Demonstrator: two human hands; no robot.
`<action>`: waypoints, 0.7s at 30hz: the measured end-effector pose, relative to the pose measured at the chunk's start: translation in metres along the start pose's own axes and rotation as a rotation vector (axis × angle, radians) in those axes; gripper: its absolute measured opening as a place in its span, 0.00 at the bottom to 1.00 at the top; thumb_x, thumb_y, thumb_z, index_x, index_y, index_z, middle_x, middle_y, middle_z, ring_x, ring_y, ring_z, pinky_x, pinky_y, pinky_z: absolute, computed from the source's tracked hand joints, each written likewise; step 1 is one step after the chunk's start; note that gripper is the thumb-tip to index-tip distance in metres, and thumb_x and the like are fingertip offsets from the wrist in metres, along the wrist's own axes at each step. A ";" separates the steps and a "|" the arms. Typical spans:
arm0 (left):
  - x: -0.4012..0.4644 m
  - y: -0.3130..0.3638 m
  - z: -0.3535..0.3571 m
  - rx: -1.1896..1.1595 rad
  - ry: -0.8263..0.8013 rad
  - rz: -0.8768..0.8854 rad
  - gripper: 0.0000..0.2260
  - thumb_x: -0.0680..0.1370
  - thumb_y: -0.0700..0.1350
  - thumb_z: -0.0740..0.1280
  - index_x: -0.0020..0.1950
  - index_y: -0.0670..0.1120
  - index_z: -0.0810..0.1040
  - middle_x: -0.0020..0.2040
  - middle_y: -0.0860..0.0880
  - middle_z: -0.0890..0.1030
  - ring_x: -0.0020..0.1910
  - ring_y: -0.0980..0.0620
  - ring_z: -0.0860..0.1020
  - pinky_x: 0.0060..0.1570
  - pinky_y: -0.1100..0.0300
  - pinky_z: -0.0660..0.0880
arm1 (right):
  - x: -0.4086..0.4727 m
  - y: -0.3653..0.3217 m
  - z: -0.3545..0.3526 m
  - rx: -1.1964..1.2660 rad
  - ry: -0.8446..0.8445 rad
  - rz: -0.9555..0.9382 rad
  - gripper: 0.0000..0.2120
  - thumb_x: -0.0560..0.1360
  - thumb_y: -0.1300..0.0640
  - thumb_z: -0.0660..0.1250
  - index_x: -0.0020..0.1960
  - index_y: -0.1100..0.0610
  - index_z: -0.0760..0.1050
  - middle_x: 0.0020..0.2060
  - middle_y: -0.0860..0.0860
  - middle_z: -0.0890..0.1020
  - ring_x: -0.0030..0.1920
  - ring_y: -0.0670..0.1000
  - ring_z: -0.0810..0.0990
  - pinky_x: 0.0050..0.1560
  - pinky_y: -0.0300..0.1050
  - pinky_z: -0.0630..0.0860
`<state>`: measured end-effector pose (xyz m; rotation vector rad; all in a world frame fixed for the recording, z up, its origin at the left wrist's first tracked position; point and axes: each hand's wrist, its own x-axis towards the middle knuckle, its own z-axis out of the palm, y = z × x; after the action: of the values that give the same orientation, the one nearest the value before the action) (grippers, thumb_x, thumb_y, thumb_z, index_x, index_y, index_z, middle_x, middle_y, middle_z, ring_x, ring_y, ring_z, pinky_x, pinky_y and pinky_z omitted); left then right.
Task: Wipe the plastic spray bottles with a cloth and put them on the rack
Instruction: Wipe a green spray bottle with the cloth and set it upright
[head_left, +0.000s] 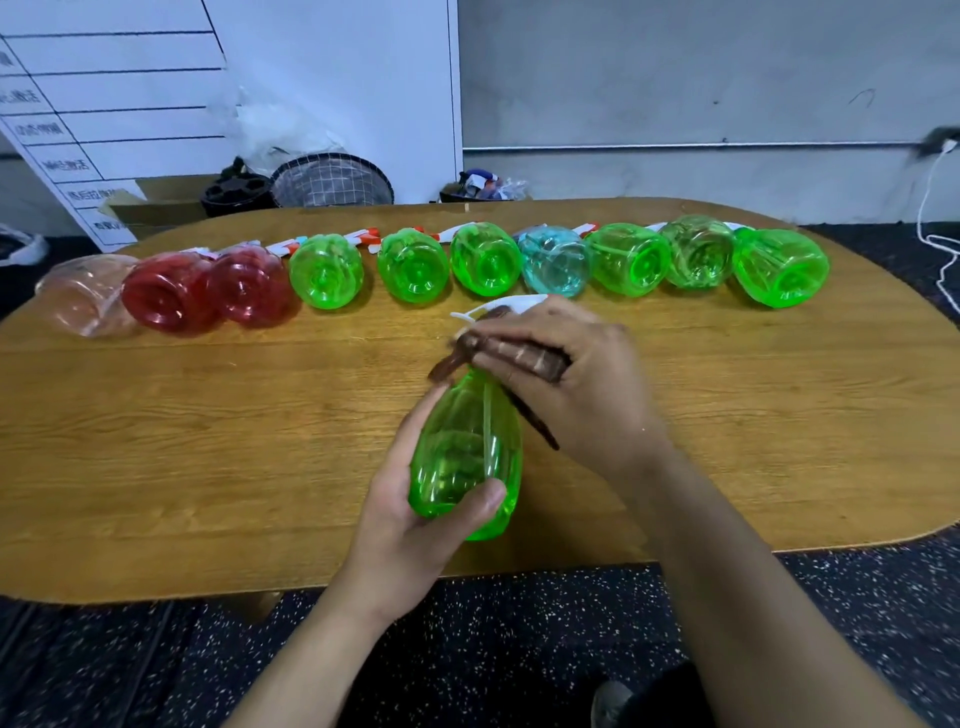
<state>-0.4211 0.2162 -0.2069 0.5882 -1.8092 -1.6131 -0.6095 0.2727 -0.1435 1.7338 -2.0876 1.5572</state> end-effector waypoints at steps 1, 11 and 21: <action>0.000 0.000 0.000 0.000 -0.008 0.005 0.33 0.74 0.40 0.76 0.78 0.50 0.70 0.66 0.56 0.82 0.66 0.57 0.81 0.60 0.63 0.79 | 0.000 -0.002 0.000 0.032 -0.047 -0.015 0.12 0.76 0.50 0.77 0.59 0.48 0.87 0.49 0.45 0.84 0.51 0.45 0.83 0.52 0.51 0.81; 0.000 0.000 -0.001 -0.015 -0.004 -0.012 0.39 0.73 0.49 0.79 0.81 0.51 0.68 0.72 0.54 0.79 0.71 0.54 0.78 0.64 0.61 0.78 | -0.002 -0.001 0.001 -0.015 0.074 0.041 0.12 0.77 0.50 0.76 0.60 0.48 0.86 0.51 0.43 0.84 0.51 0.41 0.82 0.52 0.38 0.79; -0.001 0.000 -0.002 0.015 -0.021 -0.019 0.40 0.72 0.54 0.78 0.82 0.59 0.66 0.74 0.58 0.77 0.71 0.56 0.77 0.64 0.59 0.79 | -0.002 0.012 -0.007 -0.191 0.215 0.100 0.13 0.78 0.45 0.73 0.61 0.45 0.85 0.52 0.43 0.85 0.51 0.40 0.82 0.52 0.41 0.79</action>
<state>-0.4191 0.2153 -0.2065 0.5990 -1.8374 -1.6255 -0.6214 0.2776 -0.1490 1.3570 -2.1616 1.4379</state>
